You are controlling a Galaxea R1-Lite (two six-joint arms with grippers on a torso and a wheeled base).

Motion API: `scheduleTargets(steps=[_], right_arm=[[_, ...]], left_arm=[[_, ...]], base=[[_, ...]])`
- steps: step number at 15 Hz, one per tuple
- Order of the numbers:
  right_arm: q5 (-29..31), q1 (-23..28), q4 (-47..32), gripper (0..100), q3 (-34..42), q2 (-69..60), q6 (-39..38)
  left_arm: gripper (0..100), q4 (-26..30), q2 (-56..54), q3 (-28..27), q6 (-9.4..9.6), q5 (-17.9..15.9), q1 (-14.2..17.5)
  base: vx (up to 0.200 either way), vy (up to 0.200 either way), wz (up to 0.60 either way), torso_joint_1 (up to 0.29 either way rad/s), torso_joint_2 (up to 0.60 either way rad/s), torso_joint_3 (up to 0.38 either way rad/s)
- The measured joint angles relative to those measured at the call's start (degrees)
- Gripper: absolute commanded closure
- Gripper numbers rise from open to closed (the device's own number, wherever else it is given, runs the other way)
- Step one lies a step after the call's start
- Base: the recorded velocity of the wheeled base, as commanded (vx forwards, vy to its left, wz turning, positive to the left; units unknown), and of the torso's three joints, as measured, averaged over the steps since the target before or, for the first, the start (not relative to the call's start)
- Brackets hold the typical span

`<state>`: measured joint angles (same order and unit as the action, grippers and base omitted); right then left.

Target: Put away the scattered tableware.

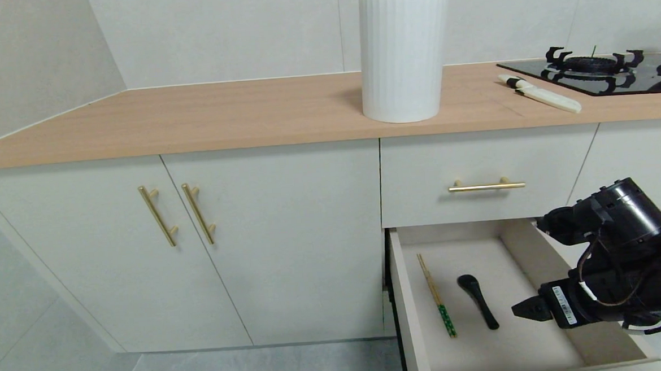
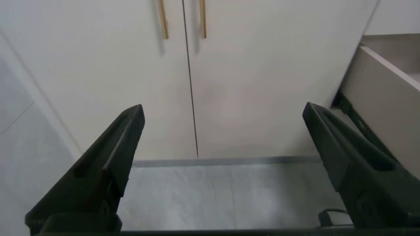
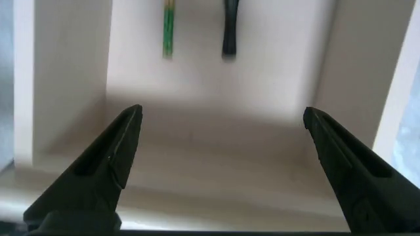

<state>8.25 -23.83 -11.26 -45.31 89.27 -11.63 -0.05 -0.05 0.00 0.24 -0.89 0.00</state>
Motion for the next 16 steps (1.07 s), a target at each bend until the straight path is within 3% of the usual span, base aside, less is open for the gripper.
scheduleTargets(steps=[6, 11, 16], right_arm=[[0.0, -1.7, -1.3, 0, 0.9, -1.6, 0.4], [-0.1, -7.8, -11.5, 0, 0.5, -2.9, 0.9], [-1.1, -13.2, -21.2, 0, 2.1, -2.5, 7.1]], left_arm=[[0, 0.0, 0.0, 0.0, 0.00, 0.0, 0.0], [0, 0.0, 0.0, 0.0, -0.06, 0.0, 0.0], [0, 0.0, 0.0, 0.0, -0.04, 0.0, 0.0]], base=[[0.000, 0.000, 0.00, 0.000, 0.00, 0.000], [0.000, 0.000, 0.00, 0.000, 0.00, 0.000], [0.000, 0.000, 0.00, 0.000, 0.00, 0.000]])
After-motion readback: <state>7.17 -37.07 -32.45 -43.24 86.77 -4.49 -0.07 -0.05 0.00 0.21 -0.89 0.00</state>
